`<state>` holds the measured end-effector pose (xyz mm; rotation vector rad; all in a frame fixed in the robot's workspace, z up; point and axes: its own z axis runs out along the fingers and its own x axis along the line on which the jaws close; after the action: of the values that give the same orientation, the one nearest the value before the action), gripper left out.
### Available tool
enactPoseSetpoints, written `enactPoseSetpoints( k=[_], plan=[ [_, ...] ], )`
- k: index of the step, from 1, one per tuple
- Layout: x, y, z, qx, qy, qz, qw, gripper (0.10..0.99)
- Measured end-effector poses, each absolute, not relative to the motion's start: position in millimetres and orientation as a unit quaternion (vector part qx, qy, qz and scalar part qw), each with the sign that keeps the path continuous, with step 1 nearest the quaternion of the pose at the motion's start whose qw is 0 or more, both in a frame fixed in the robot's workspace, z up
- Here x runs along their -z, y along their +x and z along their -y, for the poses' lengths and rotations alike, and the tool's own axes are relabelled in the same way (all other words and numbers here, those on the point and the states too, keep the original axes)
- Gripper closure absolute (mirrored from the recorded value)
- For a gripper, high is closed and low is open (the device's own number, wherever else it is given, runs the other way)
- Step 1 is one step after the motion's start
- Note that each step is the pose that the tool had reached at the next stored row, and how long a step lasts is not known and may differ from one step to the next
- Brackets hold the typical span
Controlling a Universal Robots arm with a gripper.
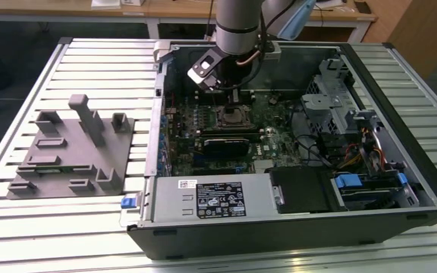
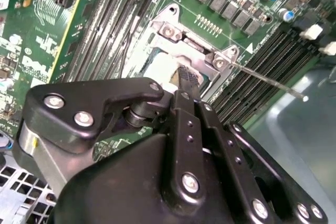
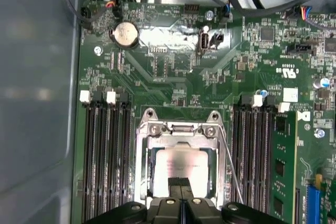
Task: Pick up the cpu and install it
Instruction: 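Close the cpu cover, then install the first cpu locking lever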
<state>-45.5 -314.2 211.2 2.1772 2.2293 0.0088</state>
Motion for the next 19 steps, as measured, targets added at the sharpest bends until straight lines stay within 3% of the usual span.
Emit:
enactPoseSetpoints(
  k=[19],
  plan=[
    [-212.3,-36.1,314.3,-0.002,0.699,-0.715,0.012,0.98]
  ],
)
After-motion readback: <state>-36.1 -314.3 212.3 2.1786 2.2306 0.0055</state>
